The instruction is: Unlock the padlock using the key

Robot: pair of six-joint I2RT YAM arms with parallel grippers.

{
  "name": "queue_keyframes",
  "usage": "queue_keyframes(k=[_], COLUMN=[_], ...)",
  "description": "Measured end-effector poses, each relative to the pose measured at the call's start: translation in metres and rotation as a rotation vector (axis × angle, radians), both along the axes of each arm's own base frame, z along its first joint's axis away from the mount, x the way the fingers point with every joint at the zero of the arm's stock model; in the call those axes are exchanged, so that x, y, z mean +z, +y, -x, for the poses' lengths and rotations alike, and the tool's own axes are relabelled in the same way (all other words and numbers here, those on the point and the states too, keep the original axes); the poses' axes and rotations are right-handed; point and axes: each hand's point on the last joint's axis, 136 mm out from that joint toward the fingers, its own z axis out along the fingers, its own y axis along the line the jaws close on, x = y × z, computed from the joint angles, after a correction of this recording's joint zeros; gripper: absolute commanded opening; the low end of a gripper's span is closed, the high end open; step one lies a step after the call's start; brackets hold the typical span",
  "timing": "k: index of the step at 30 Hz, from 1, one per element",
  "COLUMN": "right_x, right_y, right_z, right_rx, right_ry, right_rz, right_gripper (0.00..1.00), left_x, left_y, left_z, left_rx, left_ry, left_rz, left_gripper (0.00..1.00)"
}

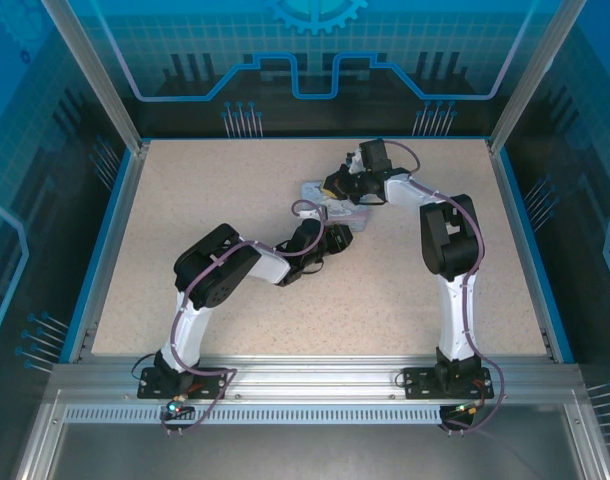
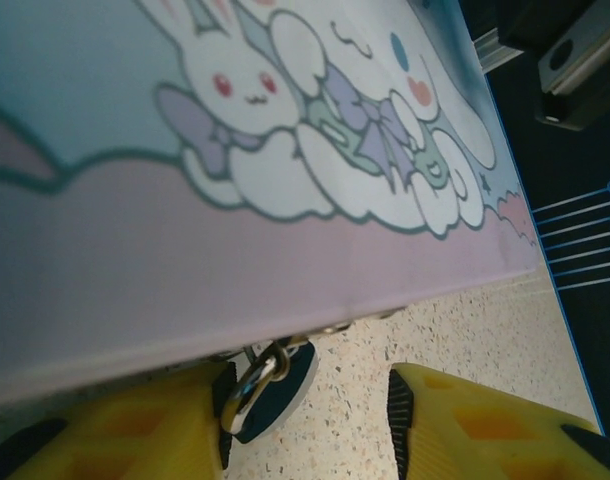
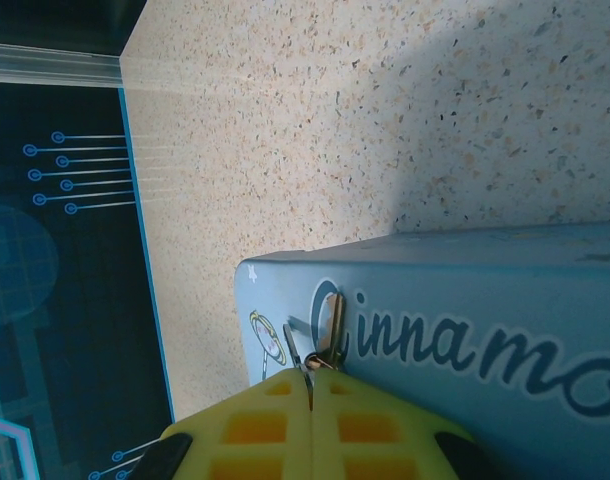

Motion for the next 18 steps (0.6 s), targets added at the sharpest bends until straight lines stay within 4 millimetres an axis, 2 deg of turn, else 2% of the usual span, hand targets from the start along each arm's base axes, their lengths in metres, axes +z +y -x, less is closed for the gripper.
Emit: queue_keyframes(k=[5,12,18], right_x=[0.0000,0.0001,0.0003], right_y=[0.0000,0.0000,-0.0002], right_z=[0.0000,-0.0001,0.0000], right_rx=[-0.004,-0.006,-0.006], right_ry=[0.005,0.007,0.007], right_rz=[-0.003,-0.004,-0.004], right_gripper=[0.00,0.00,0.00], left_x=[-0.0018,-0.0077,-0.0069], left_y=[0.0014,0.0028,0.0021], left_z=[-0.0016,-0.0020,-0.0019], left_rx=[0.015,0.023,0.018], left_ry=[0.009,0.022,0.019], left_rz=[-0.004,-0.017,-0.018], left_gripper=[0.37,0.18,0.09])
